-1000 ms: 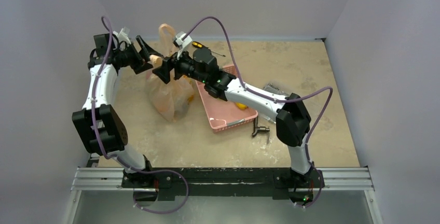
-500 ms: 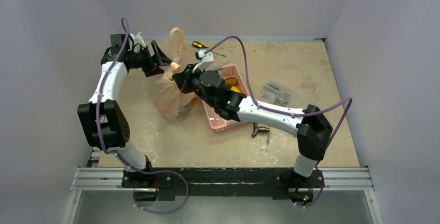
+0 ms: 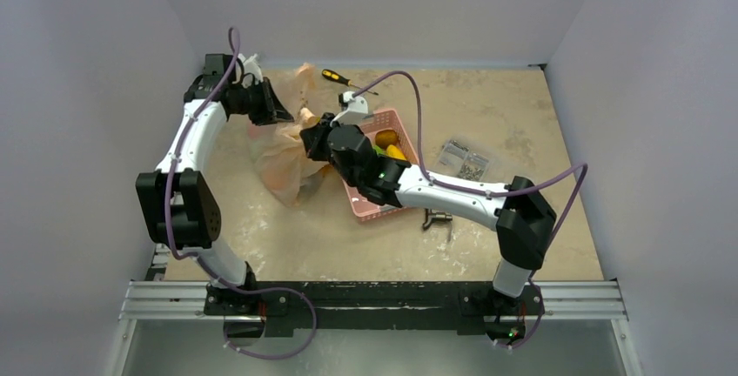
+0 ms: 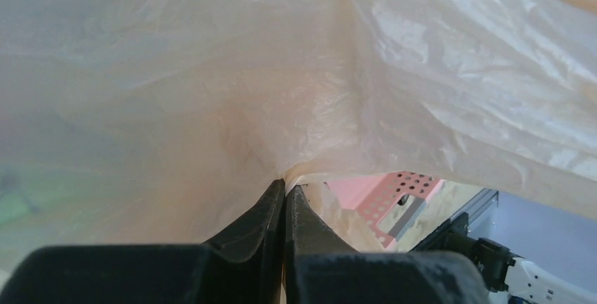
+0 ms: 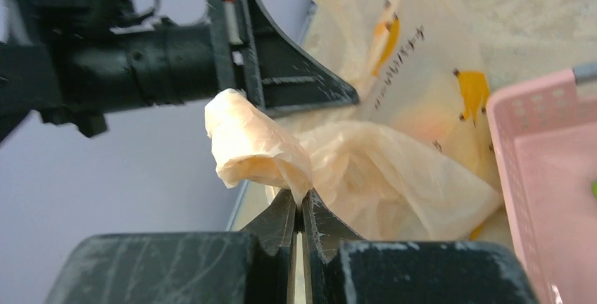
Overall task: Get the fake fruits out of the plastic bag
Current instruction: Adjust the plastic bag at the center of the board.
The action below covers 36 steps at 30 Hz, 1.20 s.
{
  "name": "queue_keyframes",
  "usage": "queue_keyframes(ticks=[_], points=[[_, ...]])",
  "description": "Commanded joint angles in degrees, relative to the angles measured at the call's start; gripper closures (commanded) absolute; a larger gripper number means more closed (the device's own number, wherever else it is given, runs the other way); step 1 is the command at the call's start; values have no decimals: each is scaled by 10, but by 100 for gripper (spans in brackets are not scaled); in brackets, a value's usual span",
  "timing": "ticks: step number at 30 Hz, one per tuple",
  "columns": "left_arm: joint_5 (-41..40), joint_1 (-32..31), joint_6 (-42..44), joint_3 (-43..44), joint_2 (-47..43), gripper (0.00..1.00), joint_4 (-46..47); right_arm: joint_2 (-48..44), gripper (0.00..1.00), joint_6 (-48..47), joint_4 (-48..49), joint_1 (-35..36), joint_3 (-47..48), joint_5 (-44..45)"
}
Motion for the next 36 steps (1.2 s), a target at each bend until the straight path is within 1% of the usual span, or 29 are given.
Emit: queue_keyframes(ticks=[1,5,7,9,12,13,14,15,18,20,21,23,25,28,29,31,34,36], points=[[-58,19,18,4,-36,100,24,-25,100,80,-118,15,-7,27],[-30,49,5,-10,-53,100,58,-48,100,61,-131,37,-60,-30],[-6,62,-9,-15,-56,100,72,-53,100,21,-105,44,-87,-85],[-10,69,-12,-26,-67,100,88,-45,99,-28,-75,44,-100,-189],[-16,69,-4,-31,-73,100,92,-16,81,-97,-47,44,-86,-343],[-15,69,-3,-30,-73,100,91,0,80,-114,-62,44,-67,-387],[-12,69,-2,-28,-75,100,91,12,77,-133,-88,44,-42,-416],[-11,69,-1,-28,-78,100,91,20,71,-143,-114,44,-25,-430],[-13,69,0,-40,-92,100,106,13,60,-173,-135,38,-17,-455],[-12,69,-1,-44,-92,100,111,-12,46,-193,-141,36,-29,-440],[-9,69,-2,-42,-90,100,110,-25,38,-204,-150,32,-29,-430],[-1,69,-3,-37,-83,100,106,-46,27,-217,-187,16,-12,-414],[1,69,-3,-36,-83,100,103,-57,22,-218,-206,-13,6,-428],[2,69,-5,-40,-86,100,107,-72,14,-229,-182,-58,13,-479],[4,69,-6,-39,-84,100,108,-74,11,-251,-174,-66,18,-495],[11,69,-9,-34,-77,100,103,-70,8,-323,-183,-70,48,-502],[16,69,-11,-32,-73,100,102,-67,3,-412,-195,-70,107,-477],[16,69,-12,-33,-72,100,102,-61,1,-463,-206,-69,147,-468]])
